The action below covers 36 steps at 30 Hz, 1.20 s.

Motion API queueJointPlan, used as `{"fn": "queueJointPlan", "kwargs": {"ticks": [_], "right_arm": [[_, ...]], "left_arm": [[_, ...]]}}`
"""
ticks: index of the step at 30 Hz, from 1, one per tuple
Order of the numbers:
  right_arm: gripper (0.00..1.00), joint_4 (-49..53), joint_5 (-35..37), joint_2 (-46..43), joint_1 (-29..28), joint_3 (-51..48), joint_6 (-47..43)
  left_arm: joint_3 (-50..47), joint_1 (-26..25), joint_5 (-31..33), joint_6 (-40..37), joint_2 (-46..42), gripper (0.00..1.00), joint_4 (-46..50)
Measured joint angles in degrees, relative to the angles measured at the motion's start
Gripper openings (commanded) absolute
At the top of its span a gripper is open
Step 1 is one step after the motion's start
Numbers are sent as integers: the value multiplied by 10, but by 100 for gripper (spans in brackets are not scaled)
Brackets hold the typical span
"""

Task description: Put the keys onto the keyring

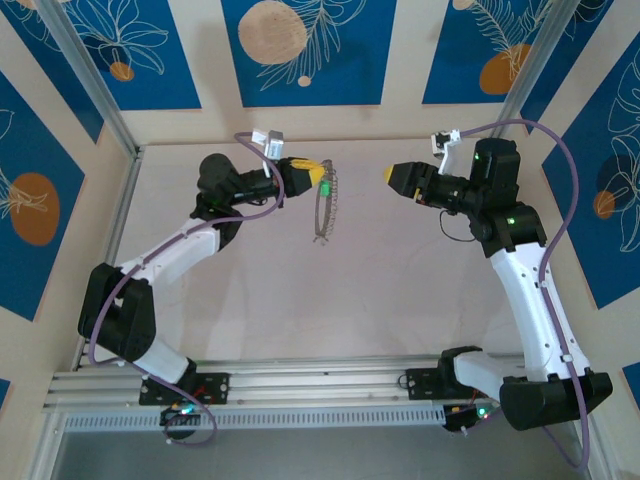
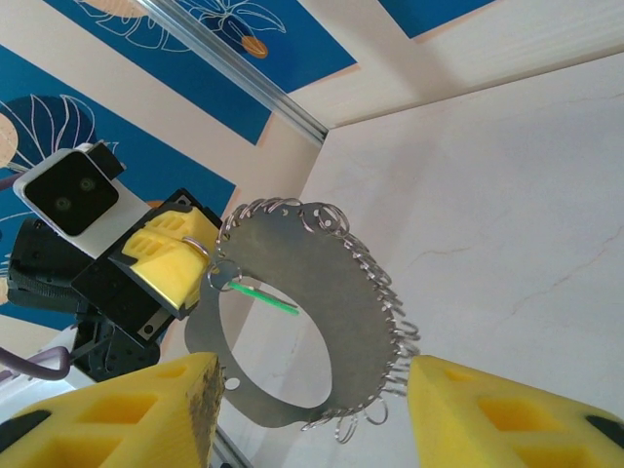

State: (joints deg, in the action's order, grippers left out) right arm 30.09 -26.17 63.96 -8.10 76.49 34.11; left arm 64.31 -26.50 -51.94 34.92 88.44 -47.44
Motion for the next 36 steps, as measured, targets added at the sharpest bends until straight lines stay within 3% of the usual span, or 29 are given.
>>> {"fn": "queueJointPlan", "kwargs": {"ticks": [14,25,36], "right_arm": [[54,-41,-11,-30,-2,-54,26],[52,-227,15,-45,-51,-194,83],[51,-302,78,-49,-91,-209,82]], "left_arm": [[43,0,2,12,13,0,4],[37,0,7,12,1,0,50],[-12,0,14,53,-20,0,15]]}}
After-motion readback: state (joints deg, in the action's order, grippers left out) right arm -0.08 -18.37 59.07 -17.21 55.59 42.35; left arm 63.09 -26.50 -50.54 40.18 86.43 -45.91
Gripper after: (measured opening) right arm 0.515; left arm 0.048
